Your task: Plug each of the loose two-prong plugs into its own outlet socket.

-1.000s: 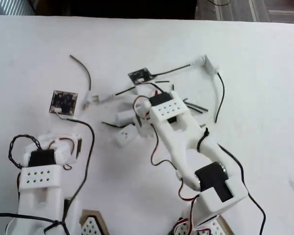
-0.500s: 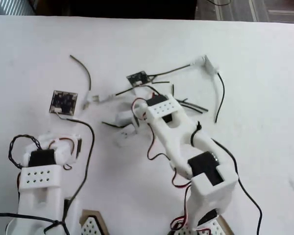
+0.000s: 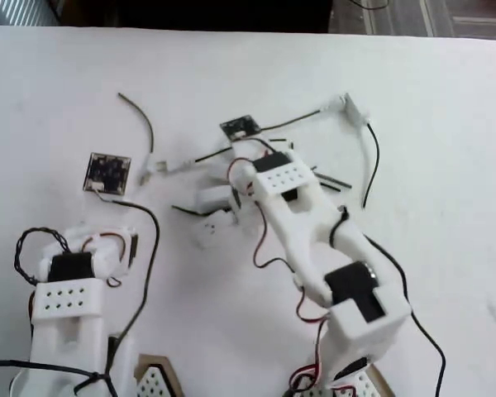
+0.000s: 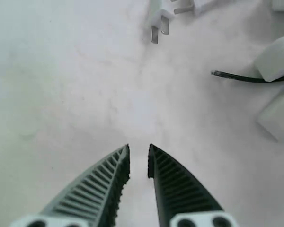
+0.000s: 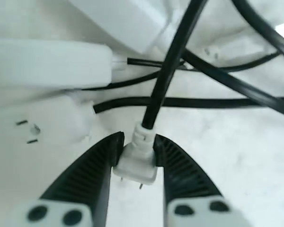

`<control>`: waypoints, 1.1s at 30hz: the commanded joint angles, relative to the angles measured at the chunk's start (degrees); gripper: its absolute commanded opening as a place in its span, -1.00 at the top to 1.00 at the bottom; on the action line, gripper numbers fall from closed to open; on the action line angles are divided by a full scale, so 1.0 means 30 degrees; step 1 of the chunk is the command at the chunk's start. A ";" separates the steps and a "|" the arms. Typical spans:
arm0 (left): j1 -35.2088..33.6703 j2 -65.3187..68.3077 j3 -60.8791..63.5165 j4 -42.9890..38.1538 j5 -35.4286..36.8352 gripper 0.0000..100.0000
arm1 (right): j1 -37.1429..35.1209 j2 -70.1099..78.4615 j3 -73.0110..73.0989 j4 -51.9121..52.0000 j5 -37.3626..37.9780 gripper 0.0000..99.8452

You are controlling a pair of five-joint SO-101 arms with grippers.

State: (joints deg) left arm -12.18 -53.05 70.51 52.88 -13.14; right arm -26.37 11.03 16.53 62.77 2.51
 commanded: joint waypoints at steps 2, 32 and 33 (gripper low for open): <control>-0.0073 -0.0396 -0.0059 -0.0205 -0.0176 0.83 | 0.2388 -0.3853 -0.0674 0.3150 0.1905 0.96; -0.0044 -0.0308 -0.0029 -0.0293 -0.0176 0.83 | 0.6462 -0.5143 0.3663 0.4791 0.5890 0.63; -0.0044 -0.0308 -0.0029 -0.0293 -0.0176 0.83 | 0.6315 -0.5143 0.3663 0.4762 0.5861 0.63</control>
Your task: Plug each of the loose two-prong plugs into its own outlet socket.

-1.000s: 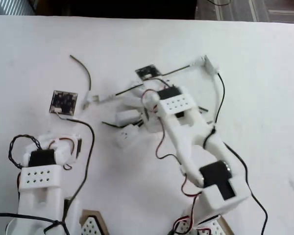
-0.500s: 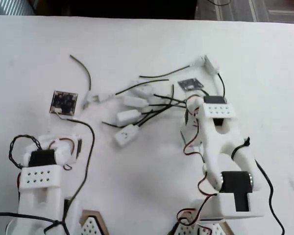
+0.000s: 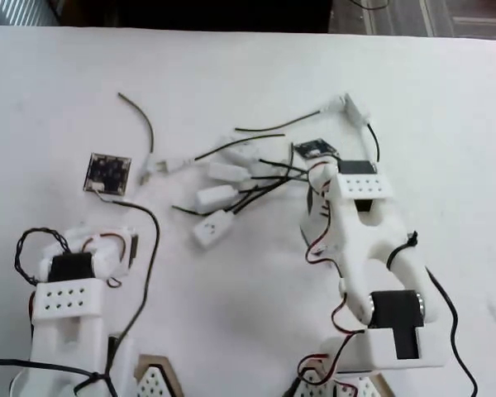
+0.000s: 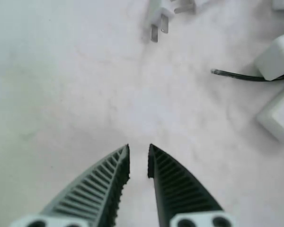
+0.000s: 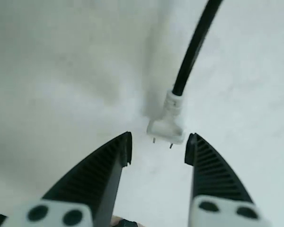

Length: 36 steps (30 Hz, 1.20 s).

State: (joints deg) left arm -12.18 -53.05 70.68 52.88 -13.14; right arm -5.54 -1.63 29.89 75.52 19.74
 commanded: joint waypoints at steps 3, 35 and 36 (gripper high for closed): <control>-0.0044 -0.0308 -0.0088 -0.0293 -0.0176 0.83 | -0.0601 -0.0923 -0.0879 0.0015 0.0117 0.63; -0.0044 -0.0308 -0.0088 -0.0234 -0.0938 0.83 | 0.0220 0.2535 -0.0850 -0.2447 -0.0117 0.73; -0.0044 -0.0308 -0.0088 -0.0234 -0.0938 0.83 | 0.0161 0.2535 -0.0850 -0.2447 -0.0117 0.73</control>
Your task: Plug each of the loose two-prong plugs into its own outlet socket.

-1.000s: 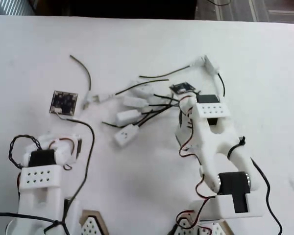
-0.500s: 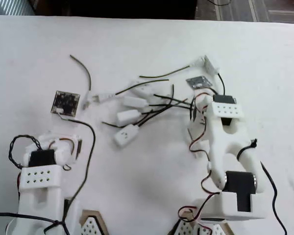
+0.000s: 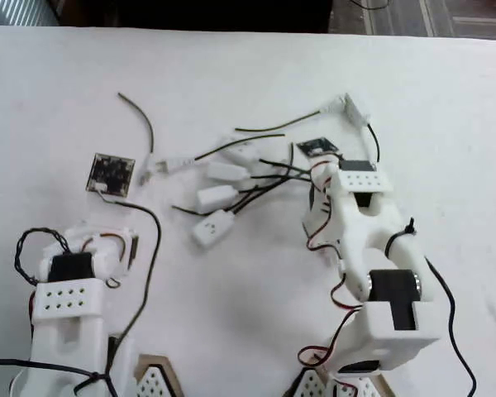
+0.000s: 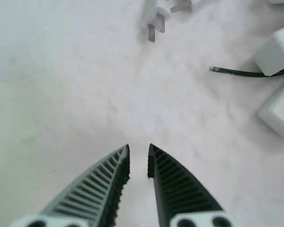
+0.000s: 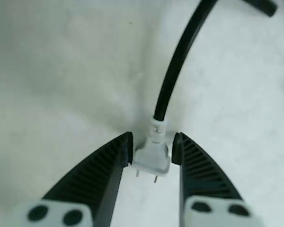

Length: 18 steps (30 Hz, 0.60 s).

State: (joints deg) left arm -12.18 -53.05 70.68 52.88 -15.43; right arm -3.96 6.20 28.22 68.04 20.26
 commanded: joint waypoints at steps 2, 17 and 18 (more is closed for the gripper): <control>-0.0044 -0.0308 -0.0088 -0.0234 -0.0205 0.83 | -0.0454 -0.0073 -0.0293 0.0044 -0.0293 0.73; -0.0044 -0.0308 -0.0088 -0.0234 -0.0234 0.83 | -0.0161 -0.2095 -0.2344 0.4469 -0.0322 0.59; -0.0044 -0.0308 -0.0088 -0.0234 -0.0234 0.83 | -0.0015 -0.2359 -0.2344 0.4498 -0.0322 0.59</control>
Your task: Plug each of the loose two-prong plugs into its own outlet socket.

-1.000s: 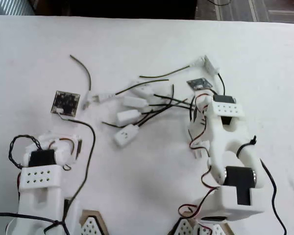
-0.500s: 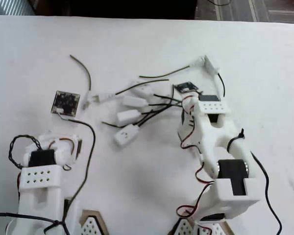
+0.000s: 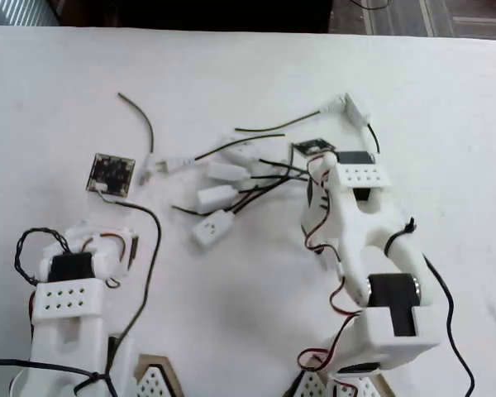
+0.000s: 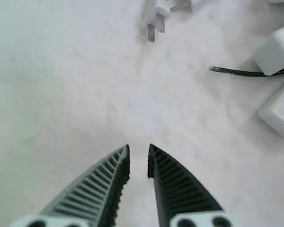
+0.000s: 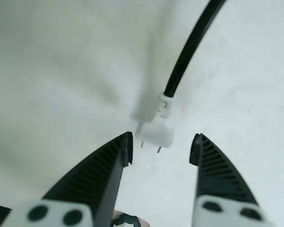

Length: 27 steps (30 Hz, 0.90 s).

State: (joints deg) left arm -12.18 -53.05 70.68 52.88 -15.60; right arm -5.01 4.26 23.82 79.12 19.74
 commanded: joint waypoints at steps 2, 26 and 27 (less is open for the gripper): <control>-0.0044 -0.0308 -0.0088 -0.0234 -0.0176 0.83 | 0.0835 -0.1949 -0.0821 0.0718 -0.0059 0.59; -0.0044 -0.0308 -0.0088 -0.0234 -0.0205 0.83 | -0.0571 0.3355 -0.0908 -0.1216 -0.1201 0.83; -0.0044 -0.0308 -0.0088 -0.0234 -0.0205 0.83 | -0.0571 0.3297 -0.0908 -0.1216 -0.1201 0.85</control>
State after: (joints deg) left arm -12.18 -53.05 70.68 52.88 -15.60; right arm -5.01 14.37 21.54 75.78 16.75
